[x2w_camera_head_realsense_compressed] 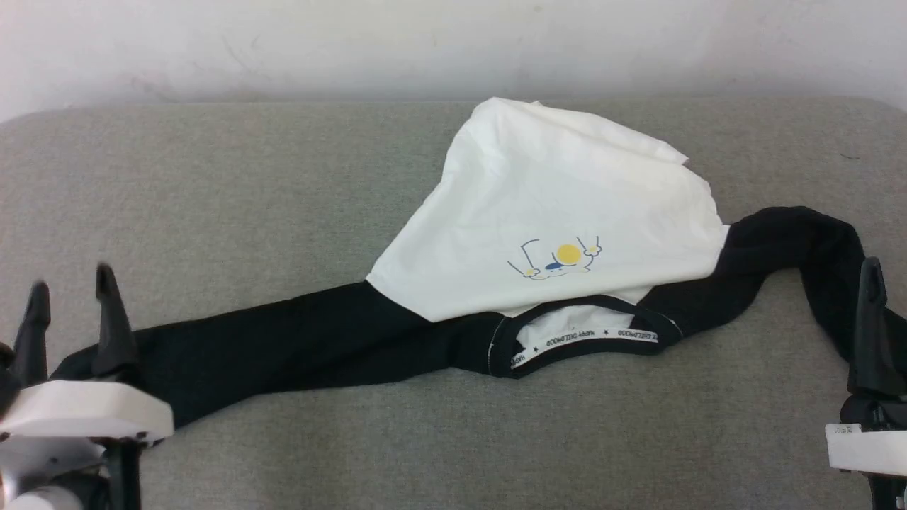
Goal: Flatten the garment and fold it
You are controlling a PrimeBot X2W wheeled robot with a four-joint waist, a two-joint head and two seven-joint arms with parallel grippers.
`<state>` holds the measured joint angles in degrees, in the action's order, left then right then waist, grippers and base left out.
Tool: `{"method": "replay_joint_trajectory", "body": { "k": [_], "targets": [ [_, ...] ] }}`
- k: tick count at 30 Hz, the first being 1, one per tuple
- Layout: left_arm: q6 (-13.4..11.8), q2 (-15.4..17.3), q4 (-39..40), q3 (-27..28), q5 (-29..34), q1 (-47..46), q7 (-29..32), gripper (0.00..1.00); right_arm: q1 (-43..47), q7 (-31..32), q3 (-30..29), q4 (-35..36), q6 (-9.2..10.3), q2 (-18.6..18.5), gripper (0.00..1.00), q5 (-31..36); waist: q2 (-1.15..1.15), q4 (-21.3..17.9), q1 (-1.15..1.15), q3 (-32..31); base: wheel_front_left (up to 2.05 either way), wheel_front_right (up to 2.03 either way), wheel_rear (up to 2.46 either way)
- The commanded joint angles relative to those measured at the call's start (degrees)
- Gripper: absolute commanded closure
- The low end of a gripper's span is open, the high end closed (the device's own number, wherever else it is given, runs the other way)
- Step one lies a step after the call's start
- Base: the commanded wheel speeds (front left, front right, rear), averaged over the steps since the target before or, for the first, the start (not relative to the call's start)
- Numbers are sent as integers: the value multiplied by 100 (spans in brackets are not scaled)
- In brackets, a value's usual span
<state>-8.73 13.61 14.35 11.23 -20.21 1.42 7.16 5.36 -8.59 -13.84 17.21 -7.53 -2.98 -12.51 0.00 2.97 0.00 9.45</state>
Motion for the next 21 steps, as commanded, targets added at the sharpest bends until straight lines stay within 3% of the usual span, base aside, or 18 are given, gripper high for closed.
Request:
{"method": "replay_joint_trajectory", "body": {
  "k": [1, 5, 13, 21],
  "targets": [
    [33, -64, 143, -68, 87, -110, -198, 0, 60, 0, 15, 29, 4, 10, 0, 9, 0, -68, 0, -7, 0, 0, 0],
    [175, -266, 522, -502, 231, -12, -581, 0, 114, -35, 17, -10, 4, 10, 0, -36, 0, -155, 0, -17, 0, 0, 0],
    [662, -351, 134, -1629, 448, 597, -275, 0, 150, -106, 48, -91, 4, 10, 0, -93, 0, -313, 0, -5, 0, 0, 0],
    [1141, 12, -705, -2514, 971, 421, 462, 0, 139, -132, 86, -143, 4, 11, 0, -111, 0, -323, 0, 53, 0, 0, 0]
  ]
}}
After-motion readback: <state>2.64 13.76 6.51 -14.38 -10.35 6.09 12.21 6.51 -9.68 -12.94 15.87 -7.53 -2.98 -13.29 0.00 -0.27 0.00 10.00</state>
